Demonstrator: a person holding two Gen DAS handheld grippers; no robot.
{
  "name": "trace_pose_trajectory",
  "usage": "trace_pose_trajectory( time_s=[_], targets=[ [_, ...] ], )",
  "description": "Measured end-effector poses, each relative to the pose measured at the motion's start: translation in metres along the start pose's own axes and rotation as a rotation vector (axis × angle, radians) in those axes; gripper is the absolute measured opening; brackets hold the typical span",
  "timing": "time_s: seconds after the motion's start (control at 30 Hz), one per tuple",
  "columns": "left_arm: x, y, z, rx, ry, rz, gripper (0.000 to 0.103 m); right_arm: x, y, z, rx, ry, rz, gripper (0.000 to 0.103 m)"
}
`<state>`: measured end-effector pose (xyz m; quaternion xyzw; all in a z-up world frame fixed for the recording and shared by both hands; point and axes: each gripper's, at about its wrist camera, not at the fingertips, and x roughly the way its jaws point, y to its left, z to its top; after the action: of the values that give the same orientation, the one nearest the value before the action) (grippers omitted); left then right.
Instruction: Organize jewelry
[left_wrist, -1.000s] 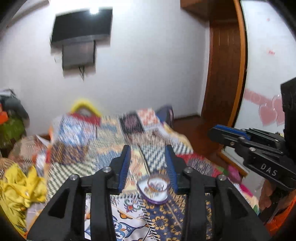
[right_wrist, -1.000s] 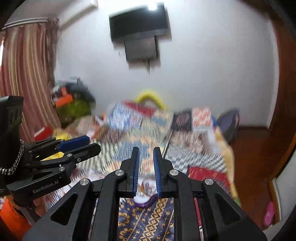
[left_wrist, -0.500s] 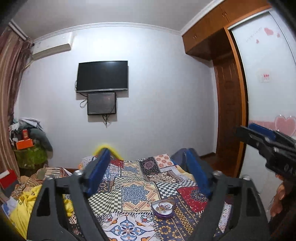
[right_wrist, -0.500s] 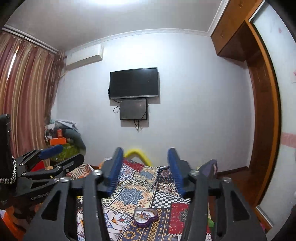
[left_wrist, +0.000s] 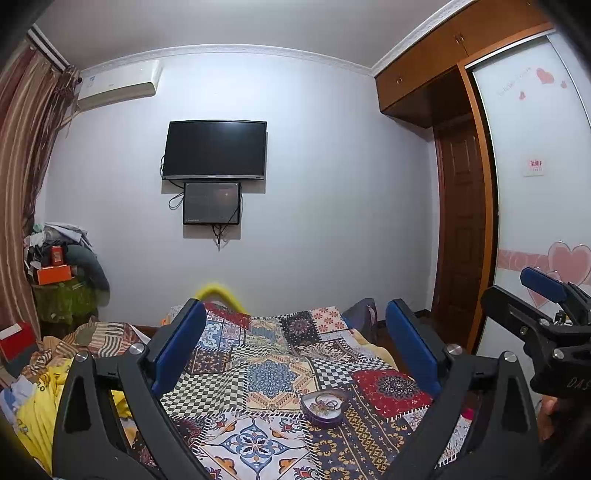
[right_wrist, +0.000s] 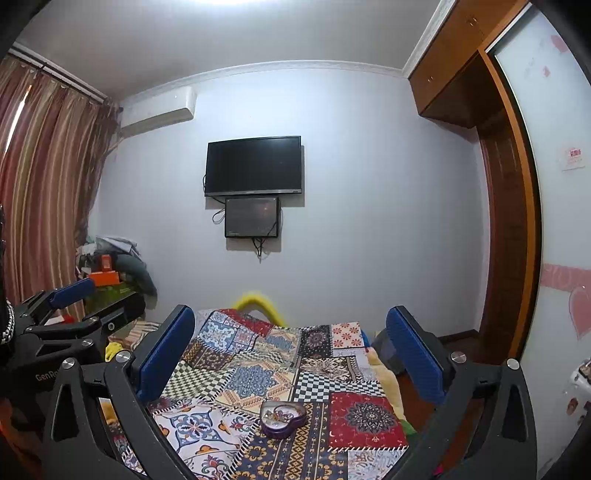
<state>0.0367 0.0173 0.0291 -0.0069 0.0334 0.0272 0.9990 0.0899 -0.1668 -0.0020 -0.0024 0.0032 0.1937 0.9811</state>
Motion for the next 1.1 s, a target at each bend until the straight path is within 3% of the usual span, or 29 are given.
trace_pose_trajectory(
  time_s=[1.1],
  targets=[
    [0.0097,-0.0072,-0.0086,0.013,0.029,-0.017,0.100,-0.0012,-0.0017,-0.0060,0.002,0.063,-0.005,0.103]
  ],
)
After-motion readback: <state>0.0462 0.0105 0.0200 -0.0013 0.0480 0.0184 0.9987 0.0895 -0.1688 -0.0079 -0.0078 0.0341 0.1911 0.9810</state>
